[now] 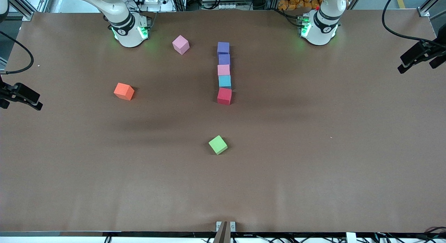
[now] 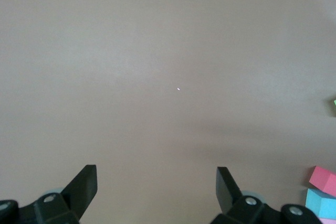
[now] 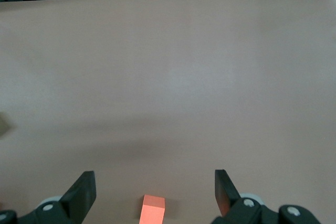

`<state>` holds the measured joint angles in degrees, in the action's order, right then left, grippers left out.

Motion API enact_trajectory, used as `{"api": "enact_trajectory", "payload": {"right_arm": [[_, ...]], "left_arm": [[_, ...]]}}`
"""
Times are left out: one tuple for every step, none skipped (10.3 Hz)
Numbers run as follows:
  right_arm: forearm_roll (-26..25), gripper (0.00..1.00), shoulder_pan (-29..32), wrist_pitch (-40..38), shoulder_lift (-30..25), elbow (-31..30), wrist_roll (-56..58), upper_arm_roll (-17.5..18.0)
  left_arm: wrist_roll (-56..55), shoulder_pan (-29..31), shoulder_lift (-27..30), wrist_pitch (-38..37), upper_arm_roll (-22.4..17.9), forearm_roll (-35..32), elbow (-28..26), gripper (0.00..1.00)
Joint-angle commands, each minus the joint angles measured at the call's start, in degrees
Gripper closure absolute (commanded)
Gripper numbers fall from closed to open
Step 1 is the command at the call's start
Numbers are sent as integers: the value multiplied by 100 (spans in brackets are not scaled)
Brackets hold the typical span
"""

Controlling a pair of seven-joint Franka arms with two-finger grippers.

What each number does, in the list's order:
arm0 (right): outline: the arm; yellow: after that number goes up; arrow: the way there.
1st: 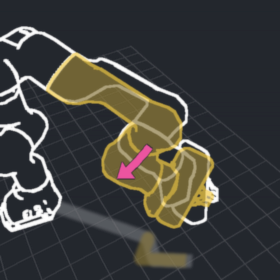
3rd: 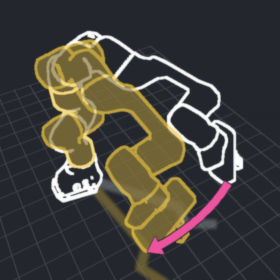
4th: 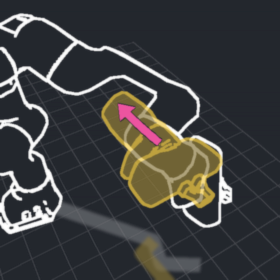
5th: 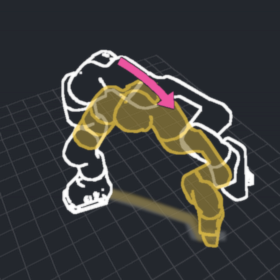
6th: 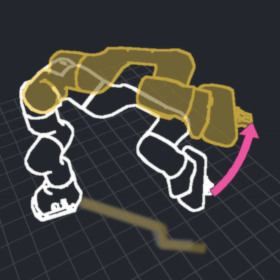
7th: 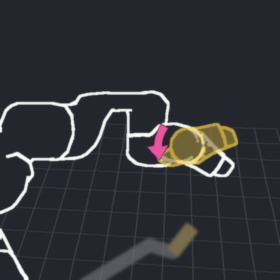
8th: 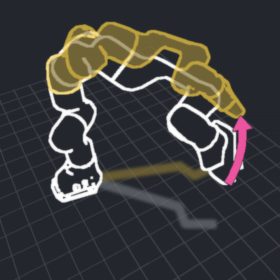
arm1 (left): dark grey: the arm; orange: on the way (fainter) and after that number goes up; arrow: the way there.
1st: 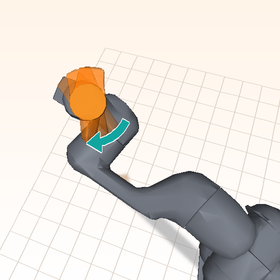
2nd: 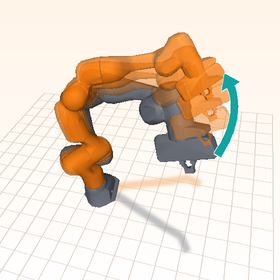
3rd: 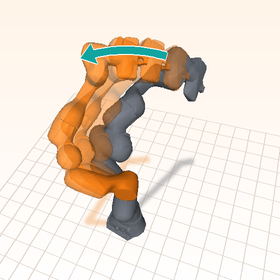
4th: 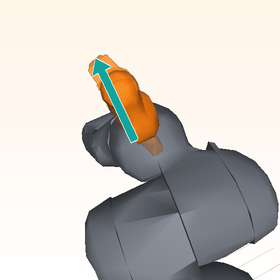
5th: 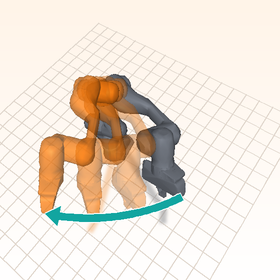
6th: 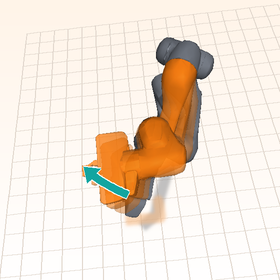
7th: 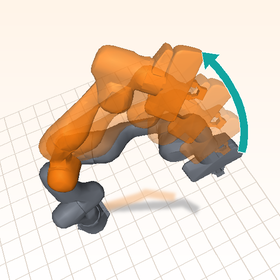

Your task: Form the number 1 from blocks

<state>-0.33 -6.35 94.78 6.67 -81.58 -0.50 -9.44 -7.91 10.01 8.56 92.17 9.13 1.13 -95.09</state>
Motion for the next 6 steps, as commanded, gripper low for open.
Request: {"api": "enact_trajectory", "payload": {"right_arm": [[-2,0,90,-249,0,194,59,83],[7,0,90,-258,0,195,59,83],[7,0,90,-258,0,195,59,83],[7,0,90,-258,9,195,59,83],[7,0,90,-250,9,195,59,74],[7,0,107,-258,1,203,59,82]], "left_arm": [[105,-937,-301,-59,-665,-209,210,0],[96,-1044,-485,-68,-693,-209,384,0],[88,-1080,-713,-59,-668,-218,560,0],[79,-1211,-898,-68,-711,-227,823,0],[96,-1238,-943,-68,-711,-262,921,0],[105,-1247,-979,-68,-711,-271,931,0]]}}
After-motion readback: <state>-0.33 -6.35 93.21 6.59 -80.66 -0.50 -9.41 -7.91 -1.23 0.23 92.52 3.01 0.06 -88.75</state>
